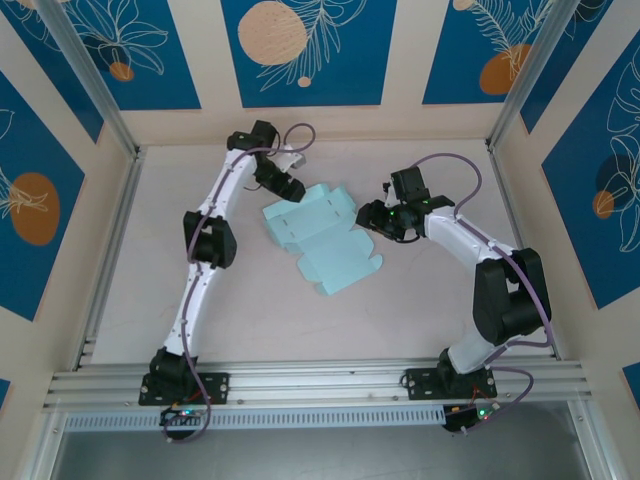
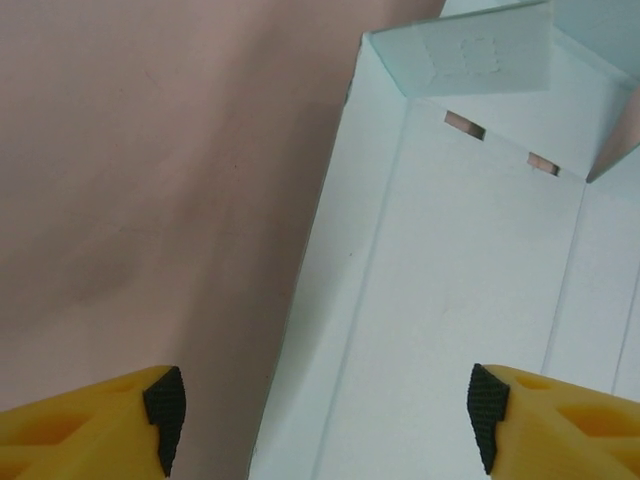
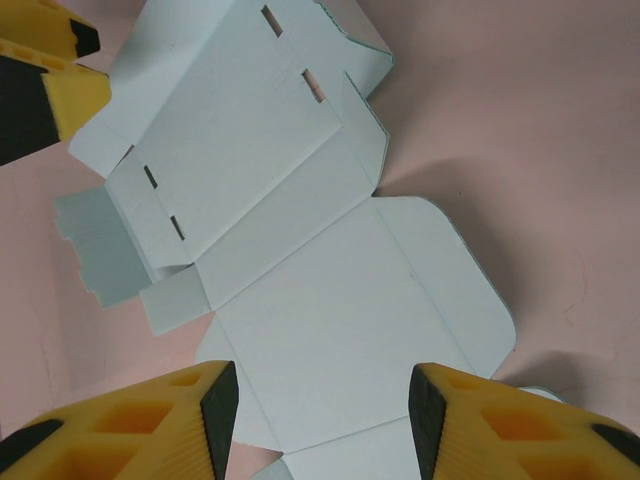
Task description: Fold the paper box
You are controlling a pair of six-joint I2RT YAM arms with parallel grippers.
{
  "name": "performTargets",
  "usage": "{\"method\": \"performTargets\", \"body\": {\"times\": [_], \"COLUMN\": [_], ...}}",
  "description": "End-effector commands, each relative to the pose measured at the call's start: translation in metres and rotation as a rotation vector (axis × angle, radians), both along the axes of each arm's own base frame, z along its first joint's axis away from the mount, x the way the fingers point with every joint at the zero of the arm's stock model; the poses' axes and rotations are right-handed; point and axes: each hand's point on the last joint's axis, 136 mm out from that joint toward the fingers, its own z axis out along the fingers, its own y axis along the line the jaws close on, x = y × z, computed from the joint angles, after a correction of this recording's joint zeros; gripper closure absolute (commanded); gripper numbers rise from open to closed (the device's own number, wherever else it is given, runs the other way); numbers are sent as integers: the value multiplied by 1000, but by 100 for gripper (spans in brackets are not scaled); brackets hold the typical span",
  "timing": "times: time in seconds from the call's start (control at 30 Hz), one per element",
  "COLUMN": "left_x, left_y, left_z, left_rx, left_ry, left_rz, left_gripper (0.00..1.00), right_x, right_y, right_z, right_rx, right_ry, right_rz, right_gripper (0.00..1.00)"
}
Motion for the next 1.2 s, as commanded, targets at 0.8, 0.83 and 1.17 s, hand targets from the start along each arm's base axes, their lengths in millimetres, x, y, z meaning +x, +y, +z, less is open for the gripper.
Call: {"method": "performTargets", "body": {"times": [0.8,0.83,1.17], "left_x": [-17,-18,-27], "left_y": [-16,-16,-29], "left_z": [-13,-12,-3], "left_rx": [2,2,17], "left_ry": [34,37,16], "left_rz": [-82,-82,-121], "left_gripper": [77,72,94], "right_x": [25,25,27], "right_y": [-15,-16,-25], "right_z": [-87,-90,-116], "right_rx": [-5,-9,21], "right_ry": [231,237,312], "right_rz": [-82,-86,-136], "right_gripper": [89,89,91]}}
